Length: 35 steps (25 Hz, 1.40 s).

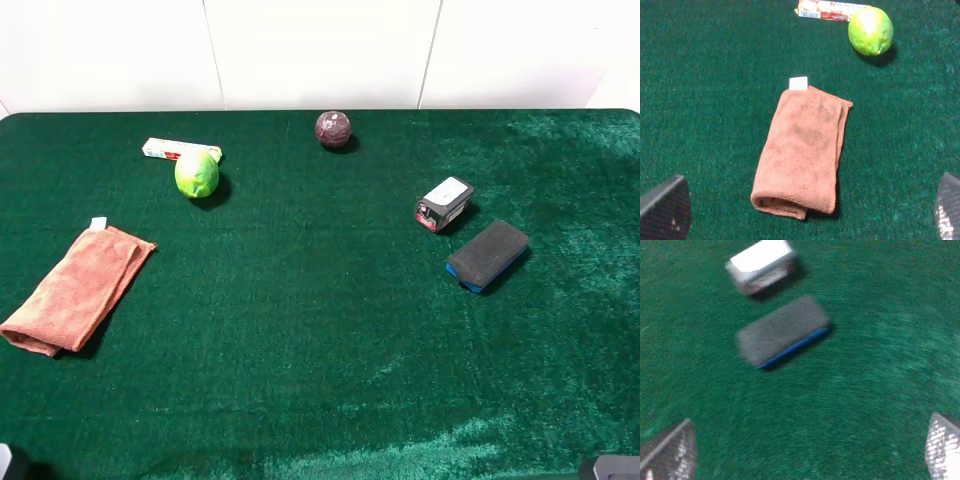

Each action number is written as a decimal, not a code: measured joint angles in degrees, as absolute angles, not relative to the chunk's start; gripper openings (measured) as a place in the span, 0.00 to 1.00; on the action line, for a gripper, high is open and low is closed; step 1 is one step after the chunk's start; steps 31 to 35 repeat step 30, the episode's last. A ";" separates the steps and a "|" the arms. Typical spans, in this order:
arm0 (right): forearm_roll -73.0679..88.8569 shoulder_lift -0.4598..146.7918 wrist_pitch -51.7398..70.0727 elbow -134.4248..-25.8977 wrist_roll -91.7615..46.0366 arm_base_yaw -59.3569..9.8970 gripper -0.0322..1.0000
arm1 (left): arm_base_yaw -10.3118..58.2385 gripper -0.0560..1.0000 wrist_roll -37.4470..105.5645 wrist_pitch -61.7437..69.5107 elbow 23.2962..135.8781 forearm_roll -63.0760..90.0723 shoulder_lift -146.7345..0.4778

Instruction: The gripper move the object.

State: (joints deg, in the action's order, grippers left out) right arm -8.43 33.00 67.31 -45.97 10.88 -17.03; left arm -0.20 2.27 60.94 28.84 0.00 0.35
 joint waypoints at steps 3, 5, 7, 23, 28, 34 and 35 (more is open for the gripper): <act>-7.42 24.76 64.58 -41.67 10.73 -10.16 0.70 | -0.20 0.99 2.27 60.94 28.84 0.00 0.35; -6.23 19.78 63.24 -38.97 10.64 -7.04 0.70 | -0.20 0.99 2.27 60.94 28.84 0.00 0.35; -5.11 14.77 62.10 -36.09 10.60 -4.73 0.70 | -0.20 0.99 2.27 60.94 28.84 0.00 0.35; -3.64 -0.39 58.97 -28.57 6.49 -3.01 0.70 | -0.20 0.99 2.27 60.94 28.84 0.00 0.35; -3.64 -0.39 58.97 -28.57 6.35 -3.01 0.70 | -0.20 0.99 2.27 60.94 28.84 0.00 0.35; -3.64 -0.39 58.97 -28.57 6.30 -3.01 0.70 | -0.20 0.99 2.27 60.94 28.84 0.00 0.35; -3.64 -0.39 58.97 -28.57 6.30 -3.01 0.70 | -0.20 0.99 2.27 60.94 28.84 0.00 0.35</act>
